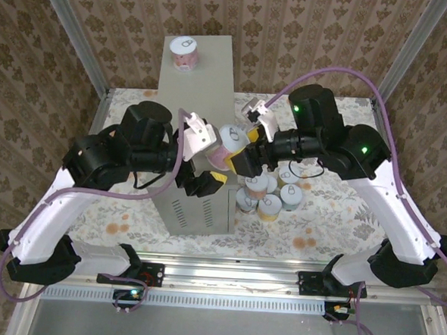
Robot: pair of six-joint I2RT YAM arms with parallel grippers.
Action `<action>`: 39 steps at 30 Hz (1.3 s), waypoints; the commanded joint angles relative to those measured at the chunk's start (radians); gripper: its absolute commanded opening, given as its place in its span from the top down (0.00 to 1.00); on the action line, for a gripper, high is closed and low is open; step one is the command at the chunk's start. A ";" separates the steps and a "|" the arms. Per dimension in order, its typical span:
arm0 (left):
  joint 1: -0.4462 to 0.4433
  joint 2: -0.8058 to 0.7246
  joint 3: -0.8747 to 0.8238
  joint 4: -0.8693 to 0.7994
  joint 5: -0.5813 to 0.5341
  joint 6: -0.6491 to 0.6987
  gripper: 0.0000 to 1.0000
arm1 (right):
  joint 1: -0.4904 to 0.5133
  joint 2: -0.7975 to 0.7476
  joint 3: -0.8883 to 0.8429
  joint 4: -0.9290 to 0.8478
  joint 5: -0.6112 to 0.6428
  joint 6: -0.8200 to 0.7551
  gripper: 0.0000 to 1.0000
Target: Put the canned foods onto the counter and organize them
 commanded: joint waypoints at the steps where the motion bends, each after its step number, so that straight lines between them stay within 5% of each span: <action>1: -0.016 -0.028 -0.018 0.042 -0.042 0.034 0.07 | 0.017 0.007 0.038 0.048 -0.048 0.016 0.34; 13: -0.015 -0.113 -0.129 0.121 -0.068 0.031 0.43 | 0.041 -0.012 -0.020 0.147 -0.014 0.056 0.28; 25: 0.026 -0.205 -0.242 0.207 -0.033 -0.007 0.48 | 0.077 -0.056 -0.166 0.367 0.048 0.142 0.16; 39: 0.073 -0.257 -0.292 0.277 -0.014 -0.029 0.48 | 0.110 -0.039 -0.201 0.403 0.111 0.160 0.08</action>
